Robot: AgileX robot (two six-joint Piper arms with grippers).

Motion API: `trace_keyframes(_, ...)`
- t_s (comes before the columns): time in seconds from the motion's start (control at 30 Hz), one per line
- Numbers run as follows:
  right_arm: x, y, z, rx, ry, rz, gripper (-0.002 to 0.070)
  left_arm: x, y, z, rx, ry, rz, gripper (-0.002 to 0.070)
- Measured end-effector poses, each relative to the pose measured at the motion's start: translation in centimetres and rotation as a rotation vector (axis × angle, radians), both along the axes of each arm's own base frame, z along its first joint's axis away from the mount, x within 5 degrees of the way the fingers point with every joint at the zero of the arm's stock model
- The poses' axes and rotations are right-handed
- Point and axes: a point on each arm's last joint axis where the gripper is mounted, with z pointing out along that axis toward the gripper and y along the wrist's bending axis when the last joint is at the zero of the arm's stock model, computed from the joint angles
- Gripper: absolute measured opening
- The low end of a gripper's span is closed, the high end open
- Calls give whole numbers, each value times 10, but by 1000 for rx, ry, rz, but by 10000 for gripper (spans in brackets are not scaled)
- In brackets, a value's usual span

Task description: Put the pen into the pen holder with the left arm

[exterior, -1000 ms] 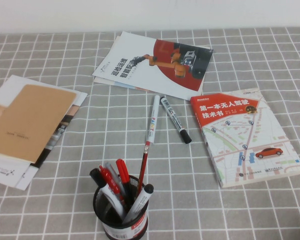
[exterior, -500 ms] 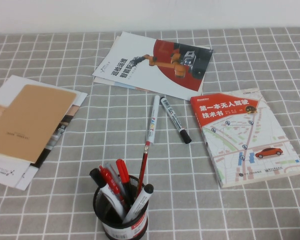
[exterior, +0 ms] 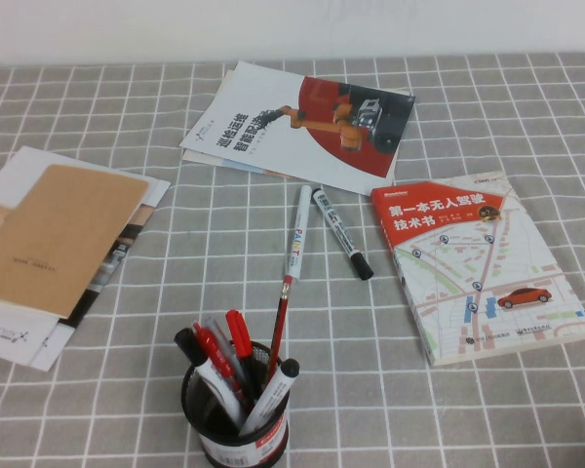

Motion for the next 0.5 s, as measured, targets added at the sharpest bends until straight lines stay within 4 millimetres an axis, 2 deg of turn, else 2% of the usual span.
trace_keyframes(0.5, 0, 0, 0, 0, 0, 0, -15, 0, 0, 0, 31, 3, -11, 0)
